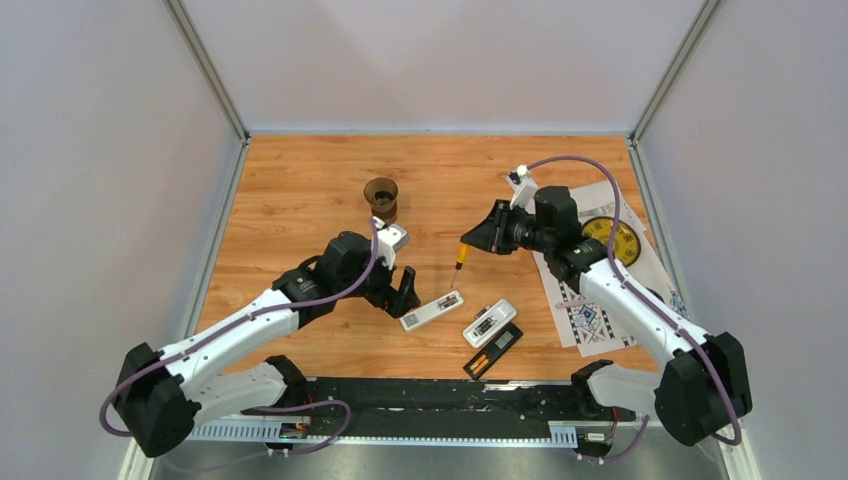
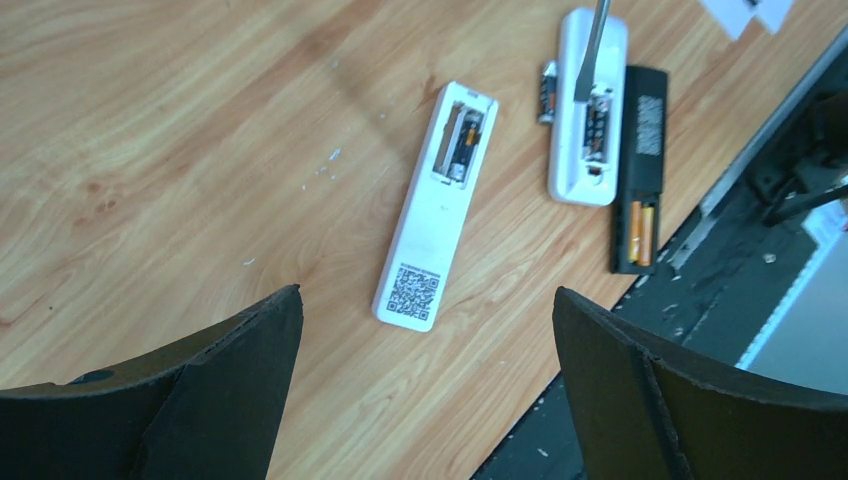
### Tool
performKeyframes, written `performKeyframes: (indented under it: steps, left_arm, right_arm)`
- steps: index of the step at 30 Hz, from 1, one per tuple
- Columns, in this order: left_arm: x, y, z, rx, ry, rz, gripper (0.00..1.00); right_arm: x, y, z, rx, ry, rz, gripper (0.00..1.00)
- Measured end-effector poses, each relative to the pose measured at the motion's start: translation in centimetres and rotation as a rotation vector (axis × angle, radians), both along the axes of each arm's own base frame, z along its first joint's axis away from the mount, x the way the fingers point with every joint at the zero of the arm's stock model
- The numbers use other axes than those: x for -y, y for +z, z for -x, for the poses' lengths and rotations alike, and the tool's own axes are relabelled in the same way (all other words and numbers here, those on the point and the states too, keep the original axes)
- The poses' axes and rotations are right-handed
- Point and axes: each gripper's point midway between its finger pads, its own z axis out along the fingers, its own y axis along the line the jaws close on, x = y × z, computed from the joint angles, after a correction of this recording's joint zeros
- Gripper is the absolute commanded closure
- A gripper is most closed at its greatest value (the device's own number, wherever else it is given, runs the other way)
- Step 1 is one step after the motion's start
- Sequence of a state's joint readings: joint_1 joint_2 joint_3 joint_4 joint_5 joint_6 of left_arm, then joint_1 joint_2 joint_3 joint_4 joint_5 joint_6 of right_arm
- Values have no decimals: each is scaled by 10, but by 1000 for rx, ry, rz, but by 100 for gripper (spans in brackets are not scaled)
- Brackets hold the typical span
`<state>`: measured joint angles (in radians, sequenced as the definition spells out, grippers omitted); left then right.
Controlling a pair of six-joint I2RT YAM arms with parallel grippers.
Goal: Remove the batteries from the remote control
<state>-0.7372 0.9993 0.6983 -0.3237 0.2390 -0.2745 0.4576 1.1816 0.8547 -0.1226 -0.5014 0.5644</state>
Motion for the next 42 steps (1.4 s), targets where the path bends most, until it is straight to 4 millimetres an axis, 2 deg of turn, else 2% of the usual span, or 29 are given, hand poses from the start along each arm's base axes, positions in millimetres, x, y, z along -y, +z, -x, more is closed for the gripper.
performKeyframes:
  steps: [6, 8, 12, 16, 22, 25, 26, 28, 29, 34, 38, 40, 42]
  left_arm:
    - [4, -46, 5, -36, -50, -177, 1]
    - [7, -58, 7, -42, -72, -224, 1]
    - [13, -80, 11, -64, -121, -279, 2]
    - [17, -92, 11, -76, -142, -297, 3]
    - [18, -113, 12, -89, -155, -357, 12]
    - [18, -123, 15, -85, -165, -395, 20]
    - [19, -125, 14, -72, -169, -407, 28]
    - [24, -127, 13, -50, -171, -411, 37]
    - [26, -127, 11, -38, -170, -413, 46]
    - [33, -128, 10, -4, -162, -419, 54]
    - [35, -129, 14, 12, -147, -433, 76]
    - [36, -129, 16, 15, -130, -436, 84]
    - [36, -129, 17, 14, -106, -437, 87]
  right_arm:
    - [20, -42, -14, -130, -69, 21, 100]
    - [22, -49, -14, -153, -77, 26, 100]
    - [21, -53, -14, -168, -70, 24, 100]
    - [19, -56, -14, -176, -58, 21, 100]
    - [18, -56, -14, -178, -51, 18, 100]
    - [18, -56, -14, -176, -50, 16, 100]
    - [18, -56, -14, -176, -50, 16, 100]
    - [18, -57, -14, -178, -49, 17, 100]
    - [17, -57, -14, -178, -48, 17, 100]
    - [18, -58, -14, -180, -49, 18, 100]
    - [18, -61, -14, -177, -50, 17, 100]
    - [17, -62, -14, -170, -51, 18, 100]
    - [15, -62, -15, -154, -58, 26, 100]
